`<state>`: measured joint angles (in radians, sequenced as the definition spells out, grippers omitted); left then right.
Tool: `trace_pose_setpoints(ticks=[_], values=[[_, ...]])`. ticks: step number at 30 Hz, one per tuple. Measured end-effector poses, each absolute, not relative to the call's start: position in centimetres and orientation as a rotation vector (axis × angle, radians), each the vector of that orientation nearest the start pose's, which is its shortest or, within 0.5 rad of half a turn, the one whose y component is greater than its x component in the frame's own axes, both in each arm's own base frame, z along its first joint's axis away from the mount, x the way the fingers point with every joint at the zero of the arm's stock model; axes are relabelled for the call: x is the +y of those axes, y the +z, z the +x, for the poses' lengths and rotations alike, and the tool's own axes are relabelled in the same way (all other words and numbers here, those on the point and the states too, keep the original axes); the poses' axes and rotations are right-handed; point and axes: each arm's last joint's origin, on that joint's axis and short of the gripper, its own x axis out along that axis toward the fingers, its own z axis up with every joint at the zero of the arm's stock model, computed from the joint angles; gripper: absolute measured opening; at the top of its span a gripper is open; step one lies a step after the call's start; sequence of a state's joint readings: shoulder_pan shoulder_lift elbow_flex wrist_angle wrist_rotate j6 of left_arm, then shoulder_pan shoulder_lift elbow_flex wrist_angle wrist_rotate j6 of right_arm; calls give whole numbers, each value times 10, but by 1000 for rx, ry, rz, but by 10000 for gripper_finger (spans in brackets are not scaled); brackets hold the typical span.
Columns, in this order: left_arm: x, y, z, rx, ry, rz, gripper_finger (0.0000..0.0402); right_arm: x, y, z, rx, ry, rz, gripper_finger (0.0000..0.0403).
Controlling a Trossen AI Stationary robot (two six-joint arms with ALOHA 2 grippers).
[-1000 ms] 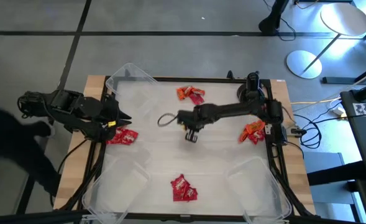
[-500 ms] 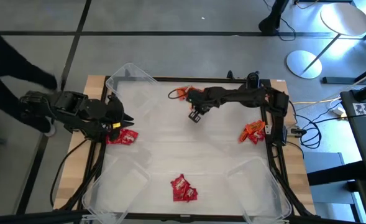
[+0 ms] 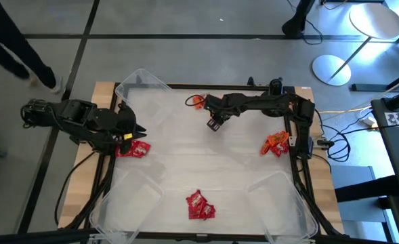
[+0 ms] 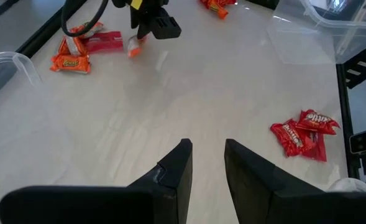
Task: Sort candy
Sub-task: Move the orange candy to the top center of the table, then move the red candy to the top center of the table
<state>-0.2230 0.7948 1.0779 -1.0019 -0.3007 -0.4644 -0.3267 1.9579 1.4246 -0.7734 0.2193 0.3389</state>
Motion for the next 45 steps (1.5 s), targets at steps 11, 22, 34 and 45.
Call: trace_pose_setpoints(ticks=[11,22,34,45], values=[[-19,355,124,654,239,-281,86,-80,211,360,1267,-436,396,233],[-20,357,125,639,232,-279,86,74,249,358,1121,-17,144,230],[-20,356,125,646,219,-240,86,163,239,378,831,146,286,230],[-21,356,125,664,175,-267,86,177,197,399,952,163,180,230]])
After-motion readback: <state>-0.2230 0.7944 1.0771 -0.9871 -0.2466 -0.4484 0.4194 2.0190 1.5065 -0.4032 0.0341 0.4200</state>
